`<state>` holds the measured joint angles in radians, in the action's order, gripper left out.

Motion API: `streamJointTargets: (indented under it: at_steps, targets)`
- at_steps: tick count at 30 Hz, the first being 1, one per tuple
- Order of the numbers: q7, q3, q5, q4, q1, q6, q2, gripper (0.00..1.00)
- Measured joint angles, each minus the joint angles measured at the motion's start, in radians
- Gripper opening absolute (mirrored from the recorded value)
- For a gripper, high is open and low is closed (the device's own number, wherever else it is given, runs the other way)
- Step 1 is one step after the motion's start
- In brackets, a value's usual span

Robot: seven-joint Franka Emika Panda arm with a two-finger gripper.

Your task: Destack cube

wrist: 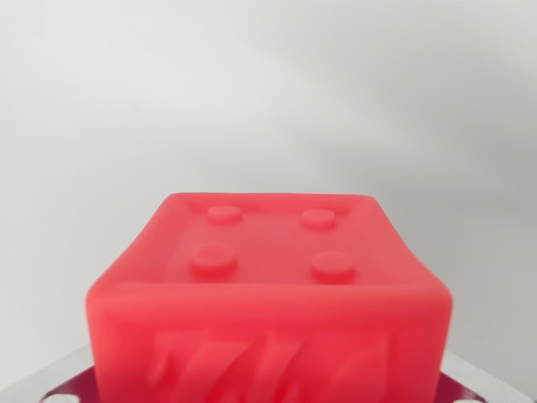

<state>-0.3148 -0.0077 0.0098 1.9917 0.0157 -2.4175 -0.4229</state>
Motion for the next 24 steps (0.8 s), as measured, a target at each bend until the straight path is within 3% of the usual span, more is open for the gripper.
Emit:
streamJointTargets:
  at_steps: [15,24]
  targets:
    - [0.048,0.013,-0.008,-0.021,0.013,0.003,-0.020,0.00]
    - [0.050,0.013,-0.008,-0.022,0.013,-0.048,-0.081,0.00]
